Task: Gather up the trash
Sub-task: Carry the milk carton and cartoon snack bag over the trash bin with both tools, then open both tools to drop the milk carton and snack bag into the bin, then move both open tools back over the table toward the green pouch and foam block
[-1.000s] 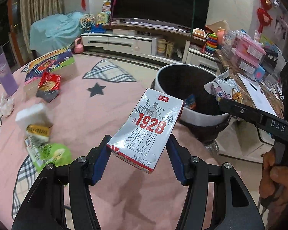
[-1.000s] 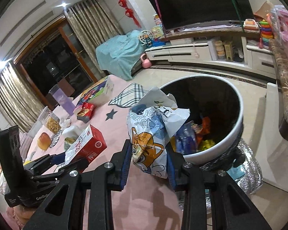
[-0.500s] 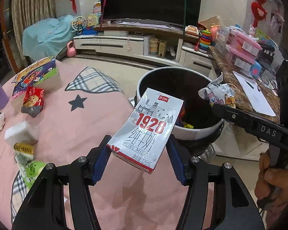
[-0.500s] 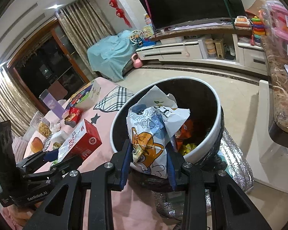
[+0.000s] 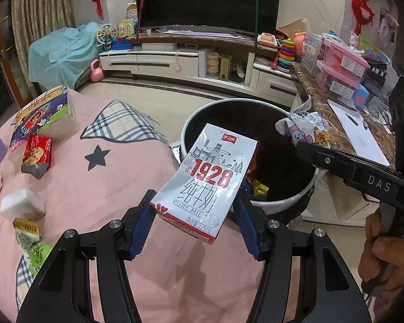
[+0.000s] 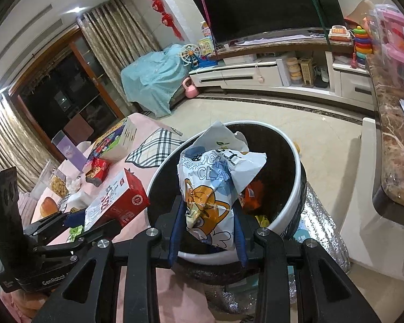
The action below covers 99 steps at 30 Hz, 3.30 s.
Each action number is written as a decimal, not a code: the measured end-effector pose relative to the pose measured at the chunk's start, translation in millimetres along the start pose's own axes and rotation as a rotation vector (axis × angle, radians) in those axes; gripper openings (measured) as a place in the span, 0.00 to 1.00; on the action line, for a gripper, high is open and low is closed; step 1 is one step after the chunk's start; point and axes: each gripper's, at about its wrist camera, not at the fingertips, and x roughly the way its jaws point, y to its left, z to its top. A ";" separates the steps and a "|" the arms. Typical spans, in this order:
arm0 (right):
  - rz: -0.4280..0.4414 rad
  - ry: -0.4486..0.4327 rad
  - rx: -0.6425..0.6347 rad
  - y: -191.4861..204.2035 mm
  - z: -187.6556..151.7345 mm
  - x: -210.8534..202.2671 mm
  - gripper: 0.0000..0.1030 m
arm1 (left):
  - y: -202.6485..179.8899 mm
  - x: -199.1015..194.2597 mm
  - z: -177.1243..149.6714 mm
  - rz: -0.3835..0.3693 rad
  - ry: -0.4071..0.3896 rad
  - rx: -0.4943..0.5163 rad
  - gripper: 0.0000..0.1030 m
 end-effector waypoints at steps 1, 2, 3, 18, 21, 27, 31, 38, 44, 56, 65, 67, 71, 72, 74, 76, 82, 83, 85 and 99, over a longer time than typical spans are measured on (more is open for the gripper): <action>0.000 0.000 0.000 -0.1 0.3 0.1 0.32 | -0.5 0.6 1.2 0.001 0.000 0.001 0.56; 0.001 0.000 0.001 -0.7 1.7 0.6 0.32 | -1.1 1.3 2.5 0.001 0.000 0.001 0.56; 0.001 0.000 0.001 -0.7 1.5 0.5 0.32 | -2.0 2.2 4.0 0.002 0.000 0.001 0.56; -0.007 0.036 -0.010 -5.2 9.1 14.5 0.32 | -6.8 13.6 17.8 0.000 0.008 -0.002 0.56; -0.011 0.044 -0.013 -5.3 9.6 16.6 0.32 | -7.4 17.2 20.5 -0.001 0.012 -0.002 0.56; -0.018 0.048 -0.008 -6.9 13.3 18.6 0.32 | -13.7 24.3 26.1 -0.001 0.019 0.015 0.56; -0.022 0.045 -0.009 -7.9 16.8 18.6 0.33 | -16.6 28.2 28.0 -0.004 0.024 0.020 0.56; -0.030 0.053 -0.013 -10.9 20.4 20.8 0.35 | -18.4 30.3 29.8 -0.003 0.025 0.024 0.56; -0.037 0.060 -0.016 -13.2 22.9 22.3 0.35 | -20.0 33.2 33.4 -0.003 0.031 0.022 0.56; -0.065 0.067 -0.016 -16.2 25.6 23.2 0.56 | -14.5 31.3 33.1 -0.011 0.028 0.007 0.70; -0.048 0.029 -0.008 -4.4 16.0 7.2 0.84 | 14.0 10.7 5.0 0.005 0.008 -0.071 0.75; -0.036 0.026 -0.025 3.8 11.4 5.2 0.85 | 23.9 4.8 -3.8 0.017 0.006 -0.093 0.75; -0.014 0.018 -0.029 17.9 1.3 2.9 0.89 | 46.2 -9.1 -23.1 0.024 -0.002 -0.155 0.75; -0.008 0.017 -0.027 21.3 -1.2 3.0 0.89 | 52.3 -13.6 -28.4 0.026 -0.006 -0.171 0.75; 0.002 0.021 -0.025 27.1 -6.9 4.0 0.91 | 60.9 -20.6 -37.1 0.035 -0.012 -0.191 0.76; 0.011 0.029 -0.025 34.0 -12.8 5.9 0.91 | 71.4 -29.0 -47.2 0.053 -0.019 -0.213 0.76; 0.039 0.035 -0.037 59.7 -29.2 7.3 0.91 | 103.3 -49.8 -77.5 0.079 -0.042 -0.300 0.76; 0.041 0.034 -0.044 64.6 -31.4 7.4 0.91 | 108.9 -52.9 -82.9 0.085 -0.046 -0.315 0.76; 0.051 0.033 -0.061 76.6 -36.5 8.3 0.92 | 118.3 -57.7 -91.9 0.096 -0.050 -0.338 0.76; 0.140 0.102 -0.132 138.0 -70.5 29.8 0.94 | 183.8 -87.4 -154.3 0.189 -0.046 -0.484 0.76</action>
